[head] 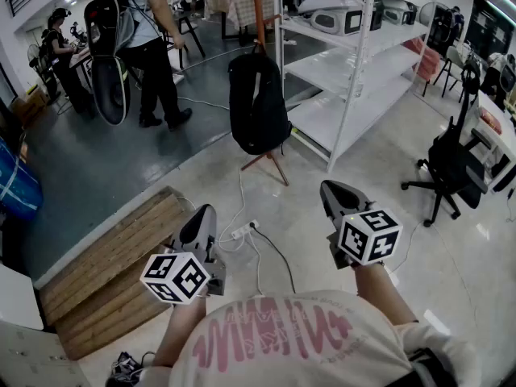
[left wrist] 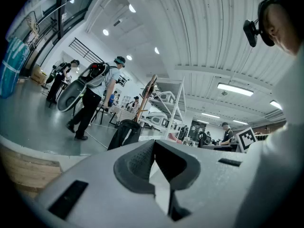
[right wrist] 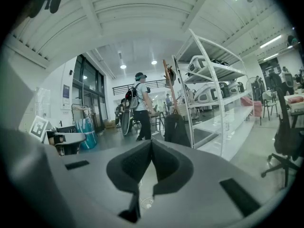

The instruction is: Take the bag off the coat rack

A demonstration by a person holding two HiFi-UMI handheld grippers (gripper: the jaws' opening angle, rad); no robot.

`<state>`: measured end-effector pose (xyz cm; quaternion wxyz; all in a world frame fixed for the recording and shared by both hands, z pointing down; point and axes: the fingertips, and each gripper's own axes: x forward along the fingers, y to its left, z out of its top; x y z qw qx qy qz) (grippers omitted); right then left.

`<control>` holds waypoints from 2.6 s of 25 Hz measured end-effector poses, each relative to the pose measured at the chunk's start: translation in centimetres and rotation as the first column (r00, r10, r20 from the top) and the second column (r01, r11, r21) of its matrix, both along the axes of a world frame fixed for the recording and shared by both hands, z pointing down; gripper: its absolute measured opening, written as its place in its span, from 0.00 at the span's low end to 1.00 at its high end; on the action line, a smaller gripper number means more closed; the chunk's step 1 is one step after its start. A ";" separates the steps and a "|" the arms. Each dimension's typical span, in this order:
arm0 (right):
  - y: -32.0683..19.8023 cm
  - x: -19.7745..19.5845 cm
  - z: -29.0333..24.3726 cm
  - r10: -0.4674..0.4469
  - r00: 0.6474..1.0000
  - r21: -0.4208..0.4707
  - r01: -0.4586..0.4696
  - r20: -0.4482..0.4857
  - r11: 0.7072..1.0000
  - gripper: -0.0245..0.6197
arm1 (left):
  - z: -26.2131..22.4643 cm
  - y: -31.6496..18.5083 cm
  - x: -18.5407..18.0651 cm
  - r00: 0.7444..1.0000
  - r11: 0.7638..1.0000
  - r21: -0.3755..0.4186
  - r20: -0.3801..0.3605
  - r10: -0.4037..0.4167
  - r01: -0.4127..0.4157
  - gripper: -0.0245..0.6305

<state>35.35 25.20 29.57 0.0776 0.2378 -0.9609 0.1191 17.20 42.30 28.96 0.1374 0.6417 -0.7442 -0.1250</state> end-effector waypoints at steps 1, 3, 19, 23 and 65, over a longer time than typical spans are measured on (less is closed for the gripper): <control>-0.2 -0.4 0.0 0.002 1.000 0.001 -0.002 0.001 1.000 0.05 | 0.0 -0.1 -0.4 1.000 1.000 0.001 -0.001 0.001 -0.001 0.04; -0.5 -1.1 0.0 0.005 1.000 0.003 -0.005 0.002 1.000 0.05 | 0.1 -0.5 -1.3 1.000 1.000 0.003 -0.005 0.002 -0.002 0.04; -3.6 -6.7 -0.6 0.116 0.993 0.009 -0.116 0.028 0.993 0.05 | -1.4 -5.7 -9.3 0.995 0.995 0.037 -0.001 0.097 -0.097 0.04; -4.0 -7.2 0.9 0.174 0.984 -0.028 -0.173 0.041 0.985 0.05 | -0.1 -6.7 -10.7 0.991 0.991 0.030 0.011 0.130 -0.130 0.04; -39.3 -25.6 7.4 0.002 1.000 -0.223 0.002 0.019 0.975 0.05 | 5.9 -34.6 -26.6 0.973 0.987 -0.063 -0.172 -0.155 0.146 0.04</control>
